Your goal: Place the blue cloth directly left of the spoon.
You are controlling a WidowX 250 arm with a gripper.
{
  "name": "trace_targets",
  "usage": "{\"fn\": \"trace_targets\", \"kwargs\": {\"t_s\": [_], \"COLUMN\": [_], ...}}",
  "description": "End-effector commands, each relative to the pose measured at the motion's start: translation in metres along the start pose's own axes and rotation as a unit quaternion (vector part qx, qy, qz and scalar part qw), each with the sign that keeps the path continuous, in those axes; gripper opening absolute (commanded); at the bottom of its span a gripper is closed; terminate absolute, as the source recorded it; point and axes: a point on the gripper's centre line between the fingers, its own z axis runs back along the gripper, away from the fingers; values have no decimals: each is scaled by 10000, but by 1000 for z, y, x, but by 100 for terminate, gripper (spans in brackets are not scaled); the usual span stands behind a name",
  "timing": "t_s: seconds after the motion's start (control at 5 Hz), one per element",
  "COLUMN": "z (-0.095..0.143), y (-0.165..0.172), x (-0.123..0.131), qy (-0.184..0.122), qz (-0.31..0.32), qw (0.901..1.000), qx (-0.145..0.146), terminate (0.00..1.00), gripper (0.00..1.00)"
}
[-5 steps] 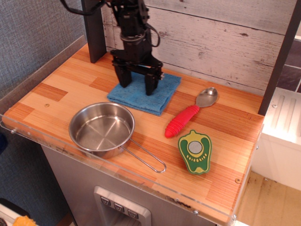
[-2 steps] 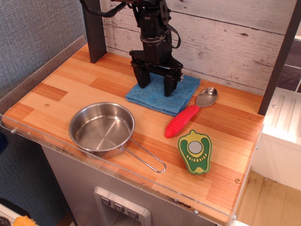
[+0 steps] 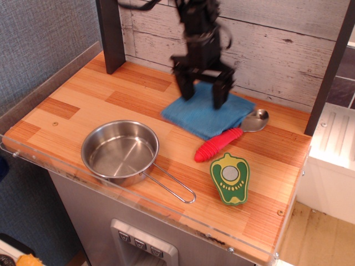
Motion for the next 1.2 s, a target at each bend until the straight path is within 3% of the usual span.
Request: {"fn": "trace_targets", "kwargs": {"t_s": [0.0, 0.6, 1.0], "z": [68, 90, 91], "y": [-17, -21, -14], "x": [0, -49, -68], "qy": [-478, -284, -208], "qz": [-180, 91, 393], "qw": [9979, 9956, 9953], "qx": [391, 892, 858], "terminate": [0, 0, 0], "gripper": [100, 100, 100]}}
